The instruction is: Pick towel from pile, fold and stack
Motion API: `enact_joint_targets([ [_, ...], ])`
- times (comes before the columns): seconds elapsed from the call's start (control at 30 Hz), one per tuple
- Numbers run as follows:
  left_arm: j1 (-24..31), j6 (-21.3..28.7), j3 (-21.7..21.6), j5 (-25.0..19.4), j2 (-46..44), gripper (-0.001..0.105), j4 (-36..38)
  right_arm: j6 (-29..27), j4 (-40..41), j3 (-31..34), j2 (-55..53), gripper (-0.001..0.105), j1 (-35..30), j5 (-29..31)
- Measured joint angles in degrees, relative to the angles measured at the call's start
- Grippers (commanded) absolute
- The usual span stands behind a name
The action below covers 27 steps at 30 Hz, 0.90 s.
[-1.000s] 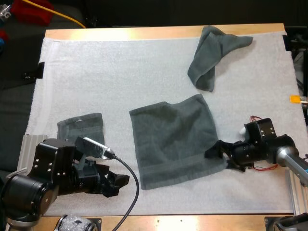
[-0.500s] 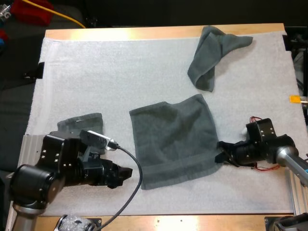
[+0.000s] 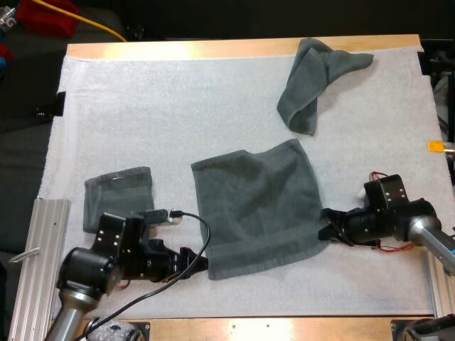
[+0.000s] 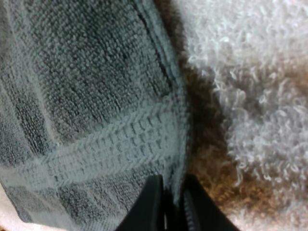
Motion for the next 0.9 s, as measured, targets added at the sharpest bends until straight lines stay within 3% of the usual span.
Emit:
enact_joint_targets([
  [0.17, 0.0, -4.8, 7.5, 2.5, 0.0, 0.066, -9.0, 0.0, 0.0, 0.0, 0.0, 0.0, 0.0, 0.0],
  [0.33, 0.0, -7.3, 11.4, 2.8, 1.8, 0.066, -15.6, 0.0, 0.2, 0.0, 0.0, 0.0, 0.0, 0.0],
  [0.6, 0.0, -7.7, 12.4, 3.4, 11.6, 0.066, -22.9, 0.0, 0.4, 0.0, 0.0, 0.0, 0.0, 0.0],
  [0.9, 0.0, -8.1, 12.4, 8.7, 22.1, 0.066, -30.1, 0.0, 0.4, 0.0, 0.0, 0.0, 0.0, 0.0],
])
